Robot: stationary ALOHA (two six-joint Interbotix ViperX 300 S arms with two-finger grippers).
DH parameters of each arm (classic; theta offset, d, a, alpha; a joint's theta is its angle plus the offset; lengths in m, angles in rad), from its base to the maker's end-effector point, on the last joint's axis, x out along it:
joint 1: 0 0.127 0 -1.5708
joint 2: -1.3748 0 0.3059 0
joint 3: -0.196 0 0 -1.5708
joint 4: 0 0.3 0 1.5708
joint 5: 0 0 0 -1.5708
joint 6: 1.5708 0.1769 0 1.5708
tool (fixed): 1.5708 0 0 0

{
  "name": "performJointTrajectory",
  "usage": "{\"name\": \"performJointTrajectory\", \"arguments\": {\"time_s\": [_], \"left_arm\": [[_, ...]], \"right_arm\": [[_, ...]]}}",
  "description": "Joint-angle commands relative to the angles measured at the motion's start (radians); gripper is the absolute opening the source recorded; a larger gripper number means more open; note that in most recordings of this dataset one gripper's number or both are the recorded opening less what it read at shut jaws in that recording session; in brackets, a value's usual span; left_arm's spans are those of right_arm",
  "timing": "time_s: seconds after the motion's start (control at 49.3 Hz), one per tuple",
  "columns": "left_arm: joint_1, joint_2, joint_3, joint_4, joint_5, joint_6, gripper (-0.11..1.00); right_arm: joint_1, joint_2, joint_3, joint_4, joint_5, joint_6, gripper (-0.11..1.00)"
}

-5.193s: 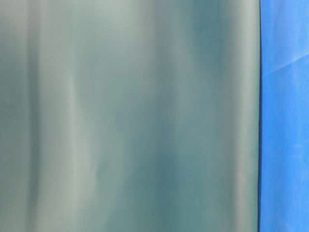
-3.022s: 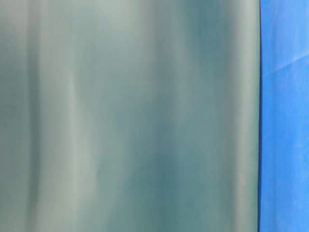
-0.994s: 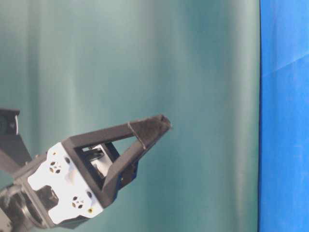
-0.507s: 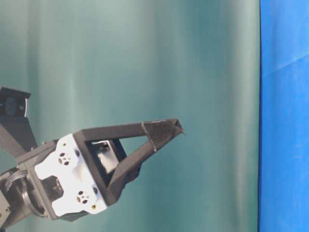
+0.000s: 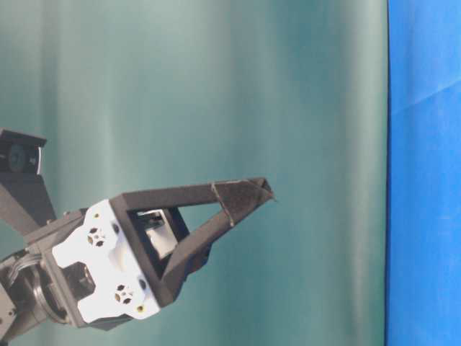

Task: Handover the blue block to the right arm after grasping it with the left arm, then place it in the designated position.
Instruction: 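Move the left gripper over the blue cube, then lower the left gripper around the blue cube and close it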

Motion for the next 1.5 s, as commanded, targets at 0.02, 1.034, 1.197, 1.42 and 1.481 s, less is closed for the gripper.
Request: {"name": "performJointTrajectory", "arguments": {"time_s": [0.02, 1.034, 1.197, 1.42, 1.481], "left_arm": [[-0.003, -0.029, -0.021, 0.002, -0.002, -0.002, 0.93], [-0.002, -0.017, -0.005, 0.008, -0.011, -0.005, 0.93], [-0.003, 0.002, 0.04, 0.008, -0.063, -0.008, 0.93], [0.005, 0.054, 0.155, 0.008, -0.195, -0.008, 0.93], [0.006, 0.077, 0.189, 0.008, -0.233, -0.008, 0.93]], "right_arm": [[-0.002, 0.006, -0.026, 0.003, -0.005, -0.002, 0.97], [-0.002, 0.012, -0.026, 0.005, -0.005, -0.002, 0.97], [-0.002, 0.017, -0.025, 0.003, -0.008, -0.002, 0.97], [-0.002, 0.02, -0.025, 0.003, -0.009, -0.002, 0.97], [-0.002, 0.021, -0.023, 0.003, -0.008, -0.002, 0.97]]}}
